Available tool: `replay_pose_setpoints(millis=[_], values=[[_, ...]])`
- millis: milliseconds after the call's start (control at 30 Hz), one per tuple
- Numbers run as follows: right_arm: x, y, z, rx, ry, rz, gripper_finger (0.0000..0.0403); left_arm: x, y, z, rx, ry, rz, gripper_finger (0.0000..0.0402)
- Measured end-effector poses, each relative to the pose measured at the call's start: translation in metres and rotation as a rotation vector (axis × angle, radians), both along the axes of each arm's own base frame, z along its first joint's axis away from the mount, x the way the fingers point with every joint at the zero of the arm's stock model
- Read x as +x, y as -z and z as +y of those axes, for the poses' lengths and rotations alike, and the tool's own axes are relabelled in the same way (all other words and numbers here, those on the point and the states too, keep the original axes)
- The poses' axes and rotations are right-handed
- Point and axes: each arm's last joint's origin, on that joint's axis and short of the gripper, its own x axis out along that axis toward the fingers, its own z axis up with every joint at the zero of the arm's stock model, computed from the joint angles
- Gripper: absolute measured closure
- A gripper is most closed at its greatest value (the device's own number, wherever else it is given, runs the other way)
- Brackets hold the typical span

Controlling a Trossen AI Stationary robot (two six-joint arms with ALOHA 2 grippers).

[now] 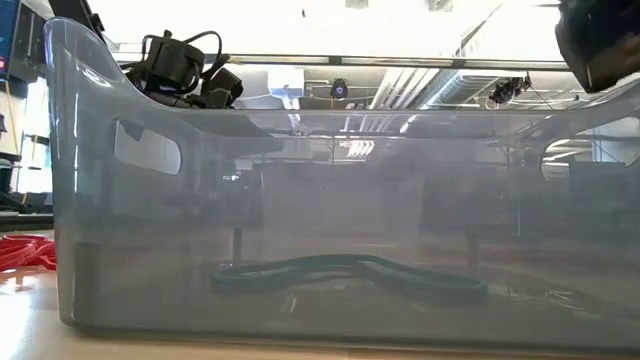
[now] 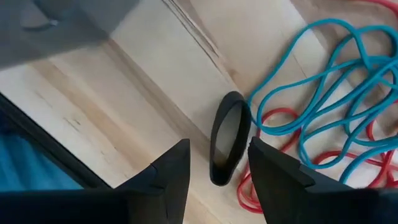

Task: Sort rubber bands into baskets
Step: Put the black rubber band into the white bin

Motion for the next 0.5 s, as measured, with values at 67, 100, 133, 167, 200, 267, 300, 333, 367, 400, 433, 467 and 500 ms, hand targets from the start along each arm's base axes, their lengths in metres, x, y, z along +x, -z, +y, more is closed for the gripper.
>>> replay_pose_setpoints(millis=[67, 100, 133, 167, 200, 267, 300, 333, 367, 400, 433, 467, 500], values=[[-0.0013, 0.0011, -0.0008, -0.005, -0.001, 0.018, 0.0251, 0.0, 0.0, 0.0, 0.002, 0.0, 0.0, 0.0402], [-0.0016, 0.0011, -0.0011, -0.008, -0.003, 0.021, 0.0251, 0.0, 0.0, 0.0, 0.002, 0.0, 0.0, 0.0402], [-0.0017, 0.0012, -0.0012, -0.01, -0.007, 0.022, 0.0251, 0.0, 0.0, 0.0, 0.003, 0.001, 0.0, 0.0401], [-0.0018, 0.0012, -0.0013, -0.011, -0.016, 0.021, 0.0251, 0.0, 0.0, 0.0, 0.004, 0.0, 0.001, 0.0401], [-0.0019, 0.0013, -0.0013, -0.012, -0.024, 0.02, 0.0251, 0.0, 0.0, 0.0, 0.005, 0.001, 0.001, 0.0401], [-0.0018, 0.0018, -0.0012, -0.013, -0.037, 0.019, 0.0251, 0.0, 0.0, 0.0, 0.011, 0.002, 0.001, 0.0402], [-0.0016, 0.0023, -0.0011, -0.014, -0.044, 0.019, 0.0251, 0.0, 0.0, 0.0, 0.012, 0.002, 0.002, 0.0401], [-0.0015, 0.0031, -0.001, -0.016, -0.045, 0.021, 0.0251, 0.0, 0.0, 0.0, 0.012, 0.002, 0.002, 0.0401], [-0.0014, 0.0046, -0.0009, -0.019, -0.048, 0.024, 0.0251, 0.0, 0.0, 0.0, 0.012, 0.002, 0.002, 0.0402], [-0.0012, 0.0055, -0.0007, -0.02, -0.049, 0.025, 0.0251, 0.0, 0.0, 0.0, 0.012, 0.003, 0.002, 0.0402], [-0.001, 0.0068, -0.0004, -0.019, -0.053, 0.027, 0.0251, 0.0, 0.0, 0.0, 0.012, 0.002, 0.002, 0.0402], [-0.0004, 0.0083, 0.0002, -0.016, -0.056, 0.029, 0.0251, 0.0, 0.0, 0.0, 0.012, 0.002, 0.002, 0.0402], [0.0002, 0.01, 0.0008, -0.013, -0.065, 0.029, 0.0251, 0.0, 0.0, 0.0, 0.012, 0.002, 0.002, 0.0402]])
